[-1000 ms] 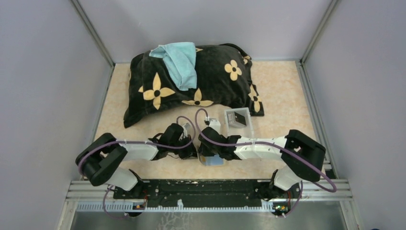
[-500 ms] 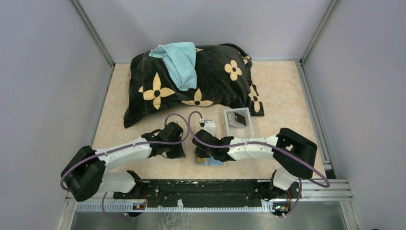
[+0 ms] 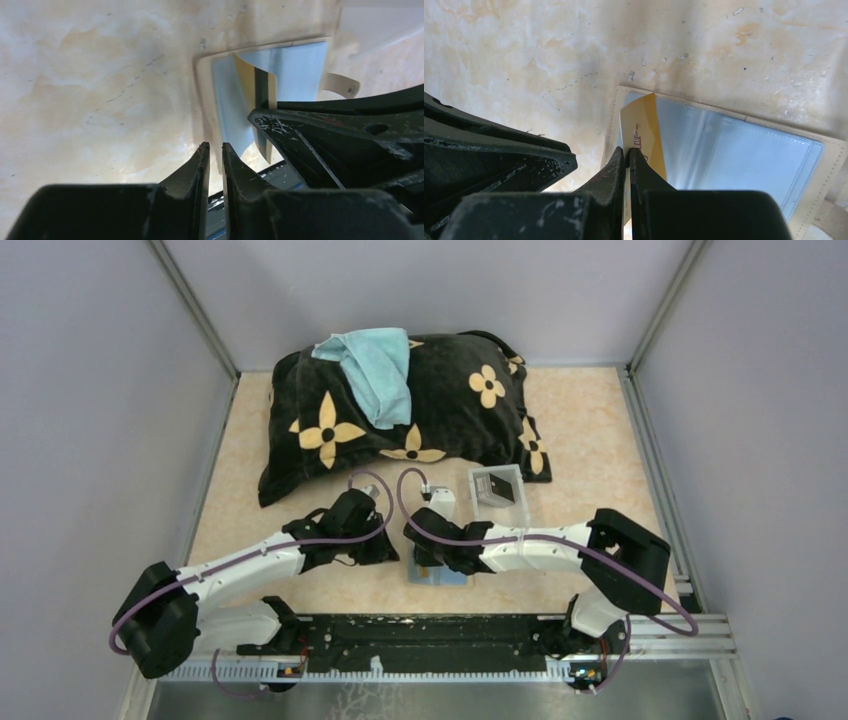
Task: Put the credit cards into the card holder
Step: Open the card holder at the center of the board.
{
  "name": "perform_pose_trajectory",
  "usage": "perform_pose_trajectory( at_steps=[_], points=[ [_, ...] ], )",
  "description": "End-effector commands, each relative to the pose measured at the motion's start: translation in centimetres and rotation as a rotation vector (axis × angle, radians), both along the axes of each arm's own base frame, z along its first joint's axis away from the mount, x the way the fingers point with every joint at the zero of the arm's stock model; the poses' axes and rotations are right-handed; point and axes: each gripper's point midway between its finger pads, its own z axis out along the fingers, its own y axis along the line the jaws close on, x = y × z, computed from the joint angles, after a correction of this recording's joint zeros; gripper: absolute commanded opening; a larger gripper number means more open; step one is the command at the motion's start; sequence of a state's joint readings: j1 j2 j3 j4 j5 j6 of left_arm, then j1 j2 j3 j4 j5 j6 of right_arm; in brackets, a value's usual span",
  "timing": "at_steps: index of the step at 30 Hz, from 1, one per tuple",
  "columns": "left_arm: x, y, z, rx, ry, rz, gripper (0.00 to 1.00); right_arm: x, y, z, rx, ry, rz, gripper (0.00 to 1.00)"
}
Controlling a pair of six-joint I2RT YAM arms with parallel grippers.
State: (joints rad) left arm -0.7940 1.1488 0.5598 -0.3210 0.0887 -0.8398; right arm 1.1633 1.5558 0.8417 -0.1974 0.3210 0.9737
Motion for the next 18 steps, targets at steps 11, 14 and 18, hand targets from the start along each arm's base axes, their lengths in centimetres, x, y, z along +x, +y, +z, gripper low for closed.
perform_pose_trajectory(
  at_steps=[11,14,18],
  points=[
    [0.0,-4.5,1.8,-0.128,-0.028,-0.106,0.21,-3.1,-5.5,-4.0,-0.191,0.123,-0.007,0.00],
    [-0.2,-4.8,1.1,-0.112,-0.016,-0.119,0.21,-3.2,-5.6,-4.0,-0.189,0.127,-0.011,0.00],
    [-0.8,-4.6,-0.5,-0.063,0.005,-0.127,0.20,-3.3,-5.9,-3.8,-0.185,0.127,-0.018,0.00]
  ],
)
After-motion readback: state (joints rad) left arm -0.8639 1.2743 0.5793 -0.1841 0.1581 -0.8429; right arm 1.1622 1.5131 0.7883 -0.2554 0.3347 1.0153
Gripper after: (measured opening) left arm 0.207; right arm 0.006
